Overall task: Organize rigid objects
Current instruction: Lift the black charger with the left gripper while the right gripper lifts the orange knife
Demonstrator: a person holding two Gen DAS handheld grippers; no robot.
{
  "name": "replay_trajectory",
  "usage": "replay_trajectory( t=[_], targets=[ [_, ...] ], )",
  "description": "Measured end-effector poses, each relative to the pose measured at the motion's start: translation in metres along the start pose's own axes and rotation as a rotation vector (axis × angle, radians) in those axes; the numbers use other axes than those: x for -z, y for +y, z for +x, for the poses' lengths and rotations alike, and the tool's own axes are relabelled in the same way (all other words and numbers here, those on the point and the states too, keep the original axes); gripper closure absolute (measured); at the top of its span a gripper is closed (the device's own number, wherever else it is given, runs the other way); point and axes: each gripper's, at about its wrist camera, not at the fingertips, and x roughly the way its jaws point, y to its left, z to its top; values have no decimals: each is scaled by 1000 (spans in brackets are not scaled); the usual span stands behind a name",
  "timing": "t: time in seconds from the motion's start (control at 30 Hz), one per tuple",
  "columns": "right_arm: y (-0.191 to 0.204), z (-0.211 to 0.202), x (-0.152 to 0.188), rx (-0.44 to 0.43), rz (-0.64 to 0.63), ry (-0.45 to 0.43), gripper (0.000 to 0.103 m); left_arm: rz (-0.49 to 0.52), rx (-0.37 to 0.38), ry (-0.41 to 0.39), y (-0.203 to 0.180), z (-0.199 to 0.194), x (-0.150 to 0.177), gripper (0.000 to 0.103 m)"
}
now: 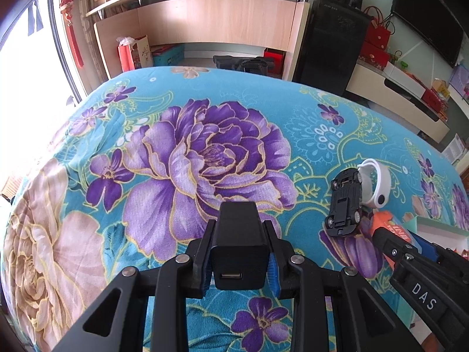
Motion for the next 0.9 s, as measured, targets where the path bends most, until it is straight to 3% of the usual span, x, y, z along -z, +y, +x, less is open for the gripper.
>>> replay_trajectory(
  t=[0.1, 0.3, 0.5, 0.9],
  targets=[
    [-5, -14, -1, 0, 15, -28, 61, 3, 27, -42, -4, -16, -4, 71],
    [-19, -38, 2, -1, 39, -69, 81, 42, 87, -92, -24, -37, -7, 71],
    [-32, -41, 7, -45, 61, -65, 82, 66, 102, -82, -35, -36, -6, 71],
    [-20, -19, 10, -56, 26, -14, 81, 62, 88, -30, -33, -19, -2, 71]
  ],
)
